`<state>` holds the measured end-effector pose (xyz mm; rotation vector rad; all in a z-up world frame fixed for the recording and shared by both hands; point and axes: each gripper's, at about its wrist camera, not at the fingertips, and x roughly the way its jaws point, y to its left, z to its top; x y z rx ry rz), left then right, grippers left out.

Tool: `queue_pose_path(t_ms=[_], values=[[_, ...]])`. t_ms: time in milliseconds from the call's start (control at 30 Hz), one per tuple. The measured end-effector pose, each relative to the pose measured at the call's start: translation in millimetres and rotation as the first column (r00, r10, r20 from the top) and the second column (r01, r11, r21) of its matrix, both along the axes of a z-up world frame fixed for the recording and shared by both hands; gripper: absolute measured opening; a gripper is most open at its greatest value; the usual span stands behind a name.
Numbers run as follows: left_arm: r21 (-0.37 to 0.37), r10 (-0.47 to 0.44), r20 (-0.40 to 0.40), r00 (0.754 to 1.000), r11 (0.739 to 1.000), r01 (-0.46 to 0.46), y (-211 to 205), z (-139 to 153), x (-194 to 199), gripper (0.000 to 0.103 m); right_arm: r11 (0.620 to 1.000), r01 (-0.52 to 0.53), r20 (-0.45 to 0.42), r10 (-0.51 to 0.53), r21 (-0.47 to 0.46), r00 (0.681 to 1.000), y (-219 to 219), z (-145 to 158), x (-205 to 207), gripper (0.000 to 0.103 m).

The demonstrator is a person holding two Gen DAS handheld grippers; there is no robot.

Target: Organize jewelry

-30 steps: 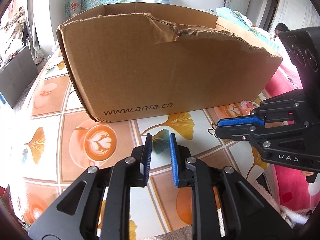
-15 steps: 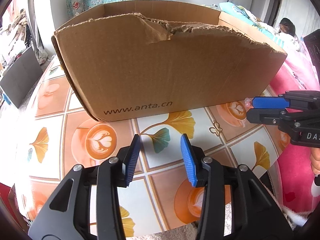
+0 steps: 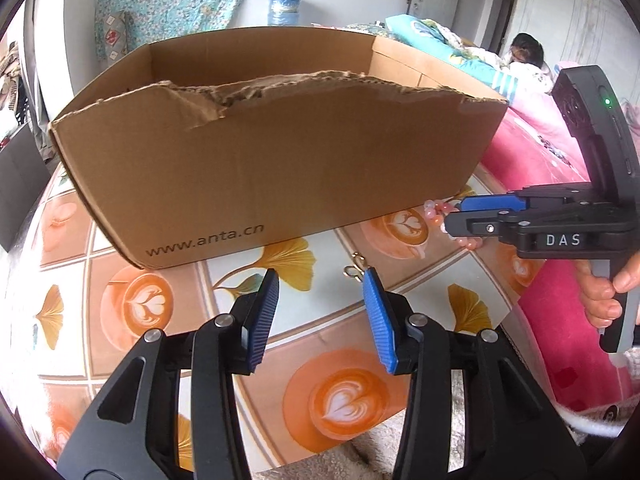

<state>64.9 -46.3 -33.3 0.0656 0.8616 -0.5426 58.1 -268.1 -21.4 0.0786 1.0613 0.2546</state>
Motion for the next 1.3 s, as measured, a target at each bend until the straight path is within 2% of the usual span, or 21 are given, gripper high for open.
queue_pose_path(t_ms=[133,333,467,767,1000,1033,1300], values=[[-0.001,-0.042,-0.013,0.999,0.999,0.042,-13.6,-2.8,4.6,0.040,1.000,-0.005,0.022,0.005,0.009,1.000,-4.1,-3.9,1.2,0.038],[0.064,-0.074,-0.044,0.996,0.995,0.076,-35.3,-6.9,5.2,0.027,1.000,-0.025,0.051,0.026,-0.007,0.998,-2.2,-4.4,-1.4,0.038],[0.080,-0.074,-0.049,0.996,0.994,0.078,-41.9,-7.7,5.4,0.025,1.000,-0.019,0.054,0.018,0.021,0.998,-7.8,-8.2,-2.7,0.038],[0.182,-0.112,0.002,0.994,0.977,0.110,-66.7,-9.5,3.8,0.015,0.995,-0.002,0.046,-0.002,0.099,0.999,-23.8,-15.5,-1.2,0.038],[0.205,-0.122,0.012,0.992,0.972,0.117,-71.0,-8.3,1.5,0.014,0.992,-0.005,0.056,-0.002,0.129,0.998,-32.7,-19.2,-1.9,0.038],[0.202,-0.132,0.009,0.991,0.971,0.127,-73.6,-8.3,0.3,0.006,0.991,-0.005,0.056,-0.002,0.132,0.998,-33.4,-19.7,-1.8,0.038],[0.203,-0.140,0.003,0.990,0.970,0.136,-74.8,-9.1,0.8,0.006,0.988,-0.010,0.058,0.001,0.154,0.998,-36.6,-21.7,-1.4,0.038]])
